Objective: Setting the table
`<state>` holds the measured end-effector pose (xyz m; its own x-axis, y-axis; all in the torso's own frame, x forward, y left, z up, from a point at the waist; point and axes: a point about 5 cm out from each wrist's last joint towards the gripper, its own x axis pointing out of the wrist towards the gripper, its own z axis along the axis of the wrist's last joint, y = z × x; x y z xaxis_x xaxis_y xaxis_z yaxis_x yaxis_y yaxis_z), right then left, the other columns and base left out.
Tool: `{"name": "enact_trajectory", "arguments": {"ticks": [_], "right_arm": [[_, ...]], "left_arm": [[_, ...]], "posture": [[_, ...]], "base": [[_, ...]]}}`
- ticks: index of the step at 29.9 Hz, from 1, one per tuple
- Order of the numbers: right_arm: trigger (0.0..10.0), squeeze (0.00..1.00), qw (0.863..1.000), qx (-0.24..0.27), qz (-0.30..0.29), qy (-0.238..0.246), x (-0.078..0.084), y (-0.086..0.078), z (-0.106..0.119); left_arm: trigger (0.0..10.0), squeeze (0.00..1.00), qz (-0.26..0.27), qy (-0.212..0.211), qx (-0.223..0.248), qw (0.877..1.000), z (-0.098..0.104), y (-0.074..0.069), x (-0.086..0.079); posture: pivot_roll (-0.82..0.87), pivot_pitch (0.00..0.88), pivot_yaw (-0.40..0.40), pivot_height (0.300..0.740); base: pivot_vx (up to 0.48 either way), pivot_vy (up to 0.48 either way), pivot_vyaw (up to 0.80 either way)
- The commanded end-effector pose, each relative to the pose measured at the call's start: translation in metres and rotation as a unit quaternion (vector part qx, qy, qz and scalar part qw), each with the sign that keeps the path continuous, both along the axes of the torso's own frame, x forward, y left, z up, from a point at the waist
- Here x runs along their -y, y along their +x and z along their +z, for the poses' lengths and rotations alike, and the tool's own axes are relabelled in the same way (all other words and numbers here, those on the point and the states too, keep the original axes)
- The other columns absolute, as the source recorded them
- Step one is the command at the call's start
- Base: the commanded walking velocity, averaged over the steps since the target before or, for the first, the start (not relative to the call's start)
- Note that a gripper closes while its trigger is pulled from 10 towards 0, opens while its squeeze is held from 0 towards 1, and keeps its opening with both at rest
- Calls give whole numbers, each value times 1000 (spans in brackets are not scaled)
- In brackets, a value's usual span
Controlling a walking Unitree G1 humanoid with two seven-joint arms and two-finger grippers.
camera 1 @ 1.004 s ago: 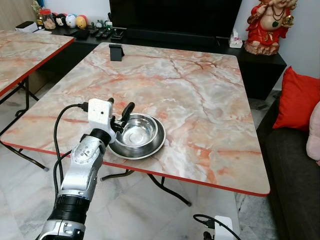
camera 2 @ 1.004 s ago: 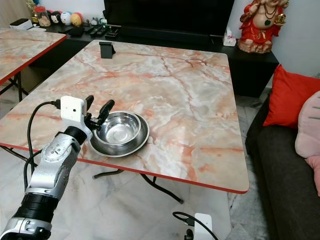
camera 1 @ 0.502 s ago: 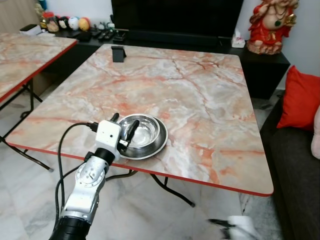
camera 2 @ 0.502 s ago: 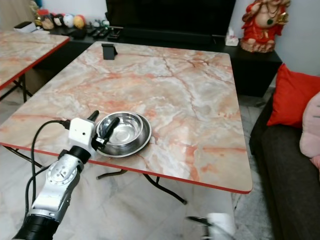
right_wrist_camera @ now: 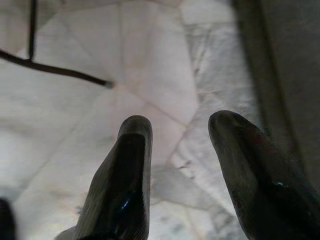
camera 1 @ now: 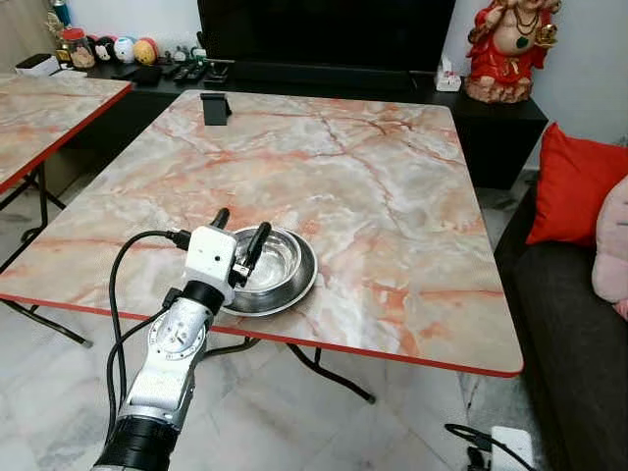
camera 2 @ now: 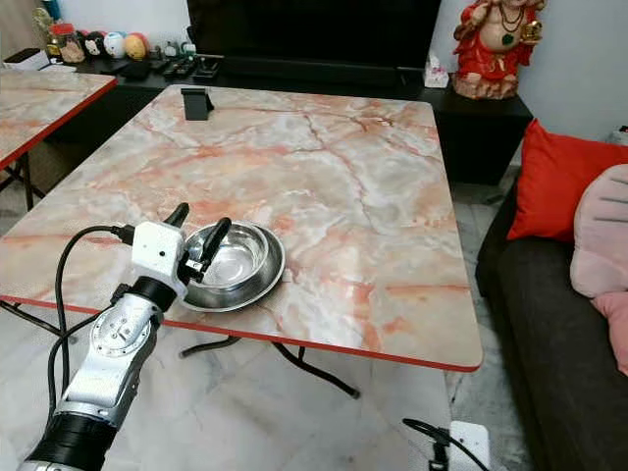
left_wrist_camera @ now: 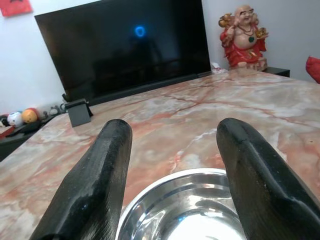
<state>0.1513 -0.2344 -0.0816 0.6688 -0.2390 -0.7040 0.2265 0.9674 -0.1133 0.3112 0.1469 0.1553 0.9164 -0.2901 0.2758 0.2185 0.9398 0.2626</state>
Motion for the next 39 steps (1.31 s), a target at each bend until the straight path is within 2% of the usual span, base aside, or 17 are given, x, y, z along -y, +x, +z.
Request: {"name": "enact_trajectory", "arguments": {"ticks": [1, 6, 18, 39], "right_arm": [[10000, 0, 1000, -6, -10, 5, 0, -3, -2], [10000, 0, 1000, -9, -20, 10, -1, -4, -3], [10000, 0, 999, -22, -41, 27, -7, -8, -7], [10000, 0, 998, -35, -34, 32, -9, -9, -8]], "left_arm": [[10000, 0, 0, 4, 19, 1000, 7, 1, 2], [10000, 0, 9, -6, 16, 1000, 7, 1, 1], [10000, 0, 13, -4, 17, 1000, 9, 3, -1], [10000, 0, 22, -10, 15, 1000, 9, 4, -3]], "posture": [[-7, 0, -15, 740], [-6, 0, -16, 740], [0, 0, -13, 740], [11, 0, -21, 740]], "base": [[0, 0, 0], [0, 62, 0], [0, 385, 0], [0, 388, 0]]}}
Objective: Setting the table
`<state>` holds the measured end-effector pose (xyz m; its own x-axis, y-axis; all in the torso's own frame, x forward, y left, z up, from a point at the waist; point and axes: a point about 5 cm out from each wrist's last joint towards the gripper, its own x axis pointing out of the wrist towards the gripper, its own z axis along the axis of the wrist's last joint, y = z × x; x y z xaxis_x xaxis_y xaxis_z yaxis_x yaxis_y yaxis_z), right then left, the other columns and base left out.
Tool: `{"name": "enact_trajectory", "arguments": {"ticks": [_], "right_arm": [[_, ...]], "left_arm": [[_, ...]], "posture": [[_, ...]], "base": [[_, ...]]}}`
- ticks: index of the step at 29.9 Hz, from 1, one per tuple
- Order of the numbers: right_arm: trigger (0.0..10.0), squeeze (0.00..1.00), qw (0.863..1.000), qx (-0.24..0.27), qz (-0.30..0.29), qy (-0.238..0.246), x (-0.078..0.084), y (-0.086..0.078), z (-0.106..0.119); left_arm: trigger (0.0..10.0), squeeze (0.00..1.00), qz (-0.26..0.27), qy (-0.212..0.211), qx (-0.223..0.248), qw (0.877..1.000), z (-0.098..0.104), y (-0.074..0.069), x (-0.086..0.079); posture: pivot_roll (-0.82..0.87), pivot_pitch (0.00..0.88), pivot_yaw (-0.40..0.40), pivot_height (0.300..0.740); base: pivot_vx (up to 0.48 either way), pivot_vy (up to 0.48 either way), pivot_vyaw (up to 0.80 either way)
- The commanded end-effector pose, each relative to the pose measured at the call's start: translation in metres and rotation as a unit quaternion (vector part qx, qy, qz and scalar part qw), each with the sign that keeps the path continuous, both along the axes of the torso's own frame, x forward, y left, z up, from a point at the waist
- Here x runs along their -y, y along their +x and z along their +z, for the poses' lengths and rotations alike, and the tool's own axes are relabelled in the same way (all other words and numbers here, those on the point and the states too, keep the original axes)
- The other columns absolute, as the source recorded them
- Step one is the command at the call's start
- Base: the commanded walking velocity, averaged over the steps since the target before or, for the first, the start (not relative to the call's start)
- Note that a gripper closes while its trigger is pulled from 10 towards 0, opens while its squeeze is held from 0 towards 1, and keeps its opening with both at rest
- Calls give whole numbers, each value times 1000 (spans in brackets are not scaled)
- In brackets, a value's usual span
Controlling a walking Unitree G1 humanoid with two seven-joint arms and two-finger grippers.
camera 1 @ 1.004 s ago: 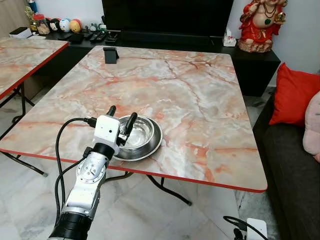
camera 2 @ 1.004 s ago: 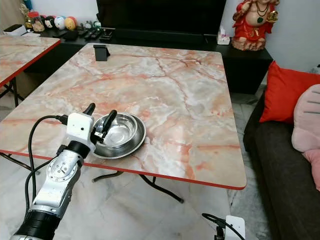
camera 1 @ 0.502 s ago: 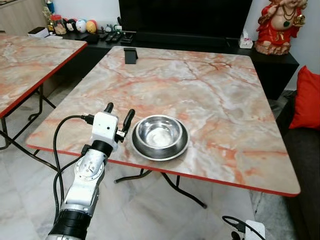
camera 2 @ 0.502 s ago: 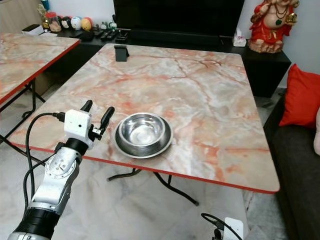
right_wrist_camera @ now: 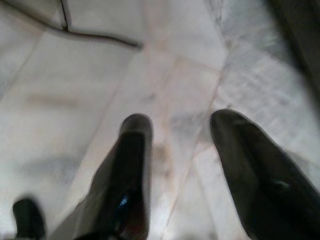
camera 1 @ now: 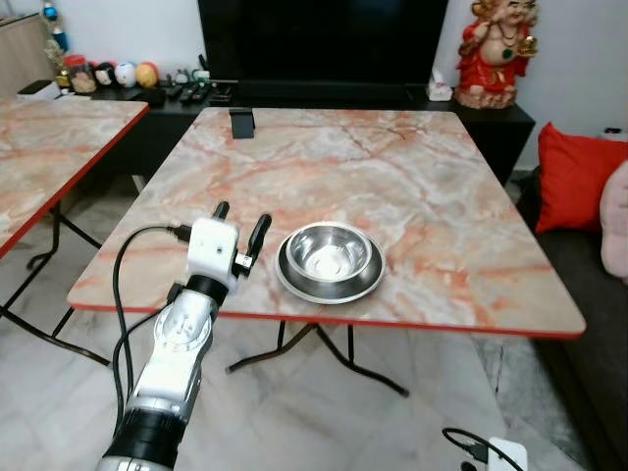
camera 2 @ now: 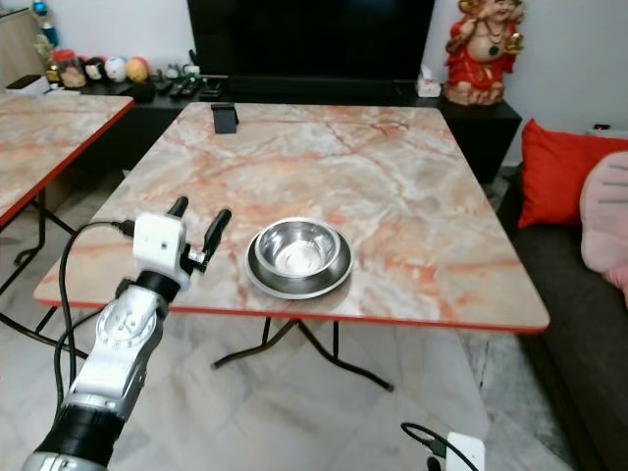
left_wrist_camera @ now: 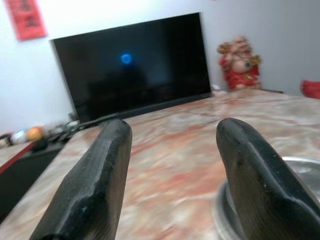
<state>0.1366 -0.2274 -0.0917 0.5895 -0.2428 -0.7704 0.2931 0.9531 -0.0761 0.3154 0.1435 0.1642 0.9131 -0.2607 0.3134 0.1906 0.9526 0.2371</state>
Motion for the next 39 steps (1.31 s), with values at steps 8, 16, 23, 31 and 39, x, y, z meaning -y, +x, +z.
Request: {"name": "enact_trajectory", "arguments": {"ticks": [8, 16, 23, 31, 39], "right_arm": [[10000, 0, 1000, 4, 8, 3, -4, 6, 1], [10000, 0, 1000, 3, 12, 5, -7, 7, 1], [10000, 0, 1000, 3, 14, 7, -9, 9, 1], [10000, 0, 1000, -2, 13, 10, -10, 7, 0], [10000, 0, 1000, -5, 14, 11, -9, 7, 0]], "left_arm": [[10000, 0, 12, 9, -6, 1000, -4, -2, -7], [10000, 0, 9, 4, -6, 1000, -4, -1, -5], [10000, 0, 23, -5, -10, 1000, -3, 1, -12], [10000, 0, 30, -3, -17, 999, -9, -1, -13], [10000, 0, 44, -10, -18, 999, -8, -1, -20]], "posture": [[6, 0, -15, 740], [6, 0, -10, 740], [4, 0, -8, 740], [5, 0, -13, 740], [17, 0, -23, 740]], "base": [[0, 392, 0], [0, 394, 0], [0, 401, 0], [0, 401, 0], [0, 400, 0]]}}
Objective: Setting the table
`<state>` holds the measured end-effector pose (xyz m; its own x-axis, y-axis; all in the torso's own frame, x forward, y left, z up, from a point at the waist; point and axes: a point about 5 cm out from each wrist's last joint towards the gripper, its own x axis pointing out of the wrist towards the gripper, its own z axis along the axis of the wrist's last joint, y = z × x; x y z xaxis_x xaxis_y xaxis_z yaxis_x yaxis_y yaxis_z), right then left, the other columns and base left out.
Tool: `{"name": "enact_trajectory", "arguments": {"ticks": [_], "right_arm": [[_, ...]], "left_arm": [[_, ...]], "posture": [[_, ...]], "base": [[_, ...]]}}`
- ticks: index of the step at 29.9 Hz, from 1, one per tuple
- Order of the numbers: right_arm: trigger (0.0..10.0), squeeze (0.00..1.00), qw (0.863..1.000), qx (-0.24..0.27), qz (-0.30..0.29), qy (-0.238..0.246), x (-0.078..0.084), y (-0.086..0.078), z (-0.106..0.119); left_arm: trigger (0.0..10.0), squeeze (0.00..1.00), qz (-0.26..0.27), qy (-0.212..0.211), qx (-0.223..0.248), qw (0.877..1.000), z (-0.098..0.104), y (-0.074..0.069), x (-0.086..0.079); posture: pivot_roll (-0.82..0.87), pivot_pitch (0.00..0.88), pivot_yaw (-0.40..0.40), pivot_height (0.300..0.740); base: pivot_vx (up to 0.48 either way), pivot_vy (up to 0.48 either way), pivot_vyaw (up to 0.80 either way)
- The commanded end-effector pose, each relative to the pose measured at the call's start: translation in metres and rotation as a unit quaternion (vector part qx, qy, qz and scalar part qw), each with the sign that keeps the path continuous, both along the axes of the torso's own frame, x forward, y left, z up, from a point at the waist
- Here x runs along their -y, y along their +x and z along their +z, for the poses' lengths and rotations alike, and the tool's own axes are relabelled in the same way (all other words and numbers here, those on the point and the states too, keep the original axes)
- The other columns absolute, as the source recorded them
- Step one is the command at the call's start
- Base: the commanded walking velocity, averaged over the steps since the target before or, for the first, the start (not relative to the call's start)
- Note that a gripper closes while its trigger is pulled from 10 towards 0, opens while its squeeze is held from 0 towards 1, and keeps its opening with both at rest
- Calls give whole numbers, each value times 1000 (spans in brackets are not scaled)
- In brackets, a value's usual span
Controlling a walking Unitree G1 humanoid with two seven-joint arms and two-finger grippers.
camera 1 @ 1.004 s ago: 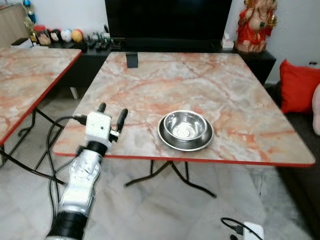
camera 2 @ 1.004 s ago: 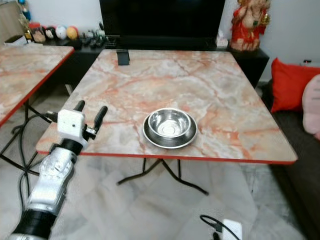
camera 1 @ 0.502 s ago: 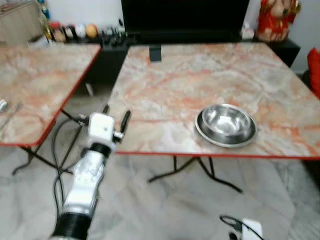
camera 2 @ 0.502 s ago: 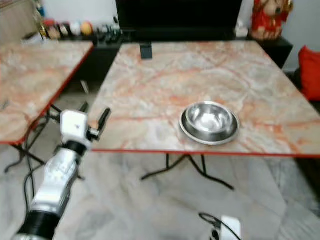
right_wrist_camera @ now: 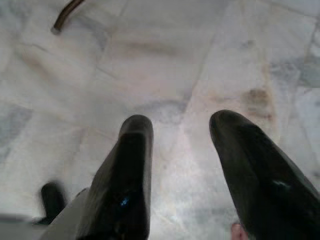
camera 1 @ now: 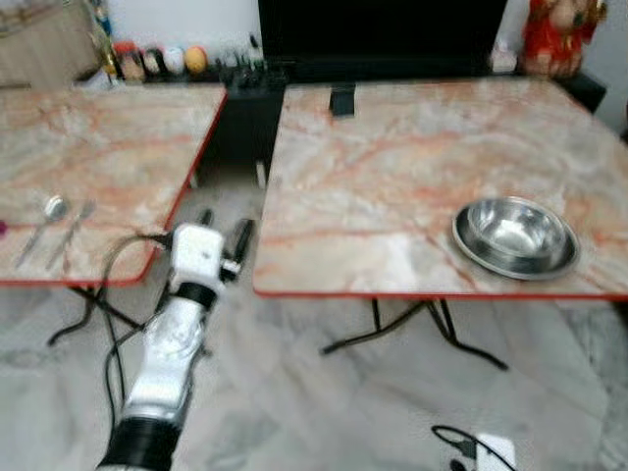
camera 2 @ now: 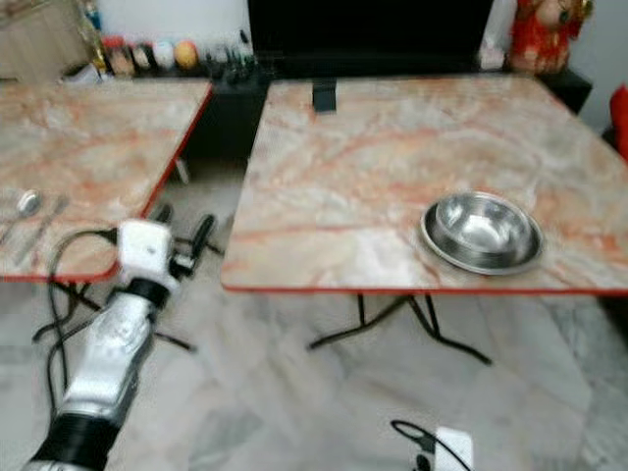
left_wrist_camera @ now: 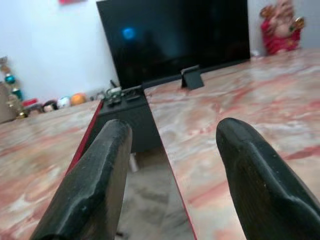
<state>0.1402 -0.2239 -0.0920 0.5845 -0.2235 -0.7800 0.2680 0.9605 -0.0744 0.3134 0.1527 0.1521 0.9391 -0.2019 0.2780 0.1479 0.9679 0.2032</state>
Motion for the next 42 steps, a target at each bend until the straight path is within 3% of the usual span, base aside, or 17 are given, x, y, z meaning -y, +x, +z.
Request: {"name": "enact_trajectory", "arguments": {"ticks": [1, 42], "right_arm": [[10000, 0, 1000, 2, 3, 8, -6, 4, 0], [10000, 0, 1000, 14, 21, 12, -18, 13, 2]], "left_arm": [[10000, 0, 18, 5, 4, 1000, 3, 0, -11], [10000, 0, 38, 11, -9, 999, -3, -3, -21]], "posture": [[17, 0, -24, 740], [34, 0, -18, 740]], "base": [[0, 401, 0], [0, 386, 0]]}}
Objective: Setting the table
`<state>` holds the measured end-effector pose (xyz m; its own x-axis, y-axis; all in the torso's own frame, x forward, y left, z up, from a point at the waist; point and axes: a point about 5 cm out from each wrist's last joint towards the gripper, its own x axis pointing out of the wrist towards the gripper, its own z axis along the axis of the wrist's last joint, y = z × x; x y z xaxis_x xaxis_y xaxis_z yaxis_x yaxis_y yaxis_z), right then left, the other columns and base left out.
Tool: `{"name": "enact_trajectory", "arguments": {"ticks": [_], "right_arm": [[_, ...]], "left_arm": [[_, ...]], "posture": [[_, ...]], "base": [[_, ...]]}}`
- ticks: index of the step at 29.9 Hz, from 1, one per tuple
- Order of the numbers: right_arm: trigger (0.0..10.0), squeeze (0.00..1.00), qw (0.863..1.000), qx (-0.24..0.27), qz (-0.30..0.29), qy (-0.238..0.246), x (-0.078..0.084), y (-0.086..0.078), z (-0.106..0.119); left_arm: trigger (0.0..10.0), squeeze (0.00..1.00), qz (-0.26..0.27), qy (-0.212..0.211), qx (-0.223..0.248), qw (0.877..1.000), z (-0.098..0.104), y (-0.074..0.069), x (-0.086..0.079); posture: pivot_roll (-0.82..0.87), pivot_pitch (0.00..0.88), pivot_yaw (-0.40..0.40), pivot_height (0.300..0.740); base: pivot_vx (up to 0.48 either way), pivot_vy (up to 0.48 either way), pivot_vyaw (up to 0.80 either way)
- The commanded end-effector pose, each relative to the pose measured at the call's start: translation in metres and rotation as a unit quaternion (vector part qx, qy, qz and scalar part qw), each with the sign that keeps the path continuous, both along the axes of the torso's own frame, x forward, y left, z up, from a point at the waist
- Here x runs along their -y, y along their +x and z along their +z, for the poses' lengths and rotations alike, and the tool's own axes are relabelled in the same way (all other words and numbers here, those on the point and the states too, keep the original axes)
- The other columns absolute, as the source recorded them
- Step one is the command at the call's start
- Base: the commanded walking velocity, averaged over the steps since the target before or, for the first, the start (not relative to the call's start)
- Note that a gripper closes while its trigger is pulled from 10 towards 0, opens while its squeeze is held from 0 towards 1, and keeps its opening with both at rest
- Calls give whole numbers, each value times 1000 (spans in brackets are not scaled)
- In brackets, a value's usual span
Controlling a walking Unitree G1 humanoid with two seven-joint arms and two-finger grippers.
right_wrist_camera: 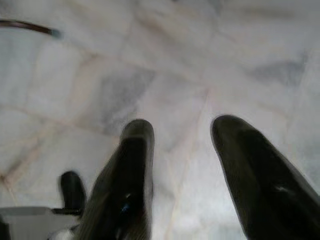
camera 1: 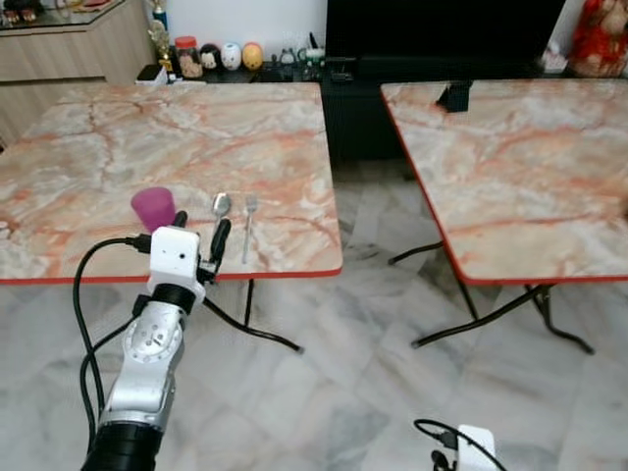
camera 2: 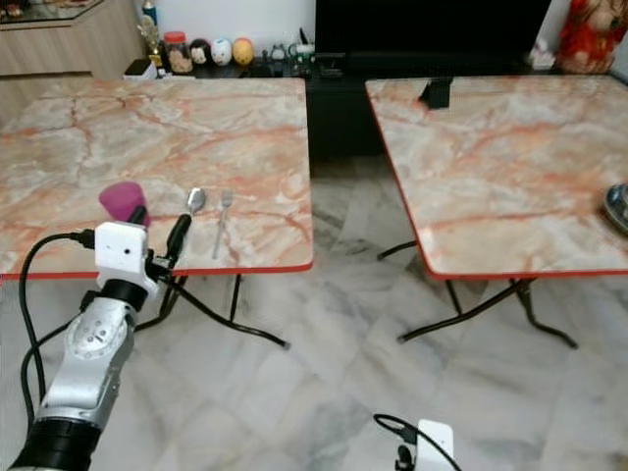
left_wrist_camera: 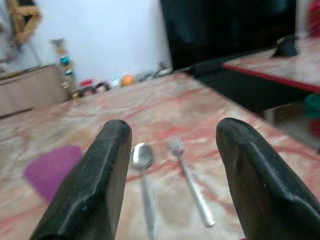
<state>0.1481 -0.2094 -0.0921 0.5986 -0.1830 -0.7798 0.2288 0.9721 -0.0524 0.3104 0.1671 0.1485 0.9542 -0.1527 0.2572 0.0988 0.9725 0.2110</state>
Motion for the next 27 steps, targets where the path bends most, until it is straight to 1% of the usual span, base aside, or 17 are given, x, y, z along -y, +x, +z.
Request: {"name": "enact_trajectory", "arguments": {"ticks": [1, 3, 4, 6, 7, 9, 10, 11, 12, 14, 17, 19, 21, 22, 25, 27], "right_arm": [[10000, 0, 1000, 11, 1, 2, -3, 5, 2], [10000, 0, 1000, 12, 2, 2, -4, 6, 2], [10000, 0, 1000, 12, 2, 2, -4, 6, 2], [10000, 0, 1000, 13, 2, 2, -4, 6, 2], [10000, 0, 1000, 14, 2, 1, -4, 7, 2], [10000, 0, 1000, 15, 2, 1, -4, 7, 2], [10000, 0, 1000, 14, 2, 0, -4, 6, 2], [10000, 0, 1000, 14, 3, 0, -4, 6, 2], [10000, 0, 1000, 15, 3, 0, -4, 7, 2], [10000, 0, 1000, 15, 3, 0, -4, 7, 3], [10000, 0, 1000, 17, 4, 0, -4, 8, 3], [10000, 0, 1000, 19, 3, -1, -4, 8, 3], [10000, 0, 1000, 19, 3, -1, -4, 8, 3], [10000, 0, 1000, 19, 4, -2, -4, 8, 3], [10000, 0, 1000, 19, 3, -2, -4, 8, 3], [10000, 0, 1000, 19, 4, -2, -4, 8, 3]], "left_arm": [[10000, 0, 18, 9, -4, 1000, -4, -1, -10], [10000, 0, 30, 1, -14, 999, -11, -3, -15], [10000, 0, 30, 1, -14, 999, -11, -3, -15], [10000, 0, 68, -17, -33, 997, -24, -6, -29], [10000, 0, 110, -28, -51, 992, -34, -9, -43], [10000, 0, 140, -29, -64, 988, -42, -13, -54], [10000, 0, 148, -20, -75, 986, -48, -16, -60], [10000, 0, 149, -10, -81, 985, -53, -18, -62], [10000, 0, 147, 20, -98, 984, -63, -23, -65], [10000, 0, 145, 39, -110, 983, -71, -27, -67], [10000, 0, 159, 38, -131, 978, -83, -34, -72], [10000, 0, 178, 37, -146, 972, -94, -43, -78], [10000, 0, 182, 42, -154, 970, -100, -48, -80], [10000, 0, 191, 46, -165, 967, -107, -55, -85], [10000, 0, 204, 55, -200, 957, -124, -68, -92], [10000, 0, 204, 57, -217, 953, -130, -72, -93]], "posture": [[34, 0, -18, 740], [35, 0, -19, 740], [35, 0, -19, 740], [35, 0, -19, 740], [35, 0, -19, 740], [36, 0, -20, 740], [37, 0, -21, 740], [37, 0, -22, 740], [37, 0, -22, 740], [37, 0, -22, 740], [32, 0, -19, 740], [32, 0, -19, 740], [32, 0, -21, 740], [34, 0, -21, 740], [35, 0, -21, 740], [35, 0, -21, 740]], "base": [[0, 0, 0], [0, 0, 0], [0, 0, 0], [0, 0, 0], [0, 0, 0], [0, 0, 0], [0, 0, 0], [0, 0, 0], [0, 0, 0], [0, 0, 0], [0, 0, 0], [0, 0, 0], [0, 0, 0], [0, 0, 0], [0, 0, 0], [0, 0, 0]]}}
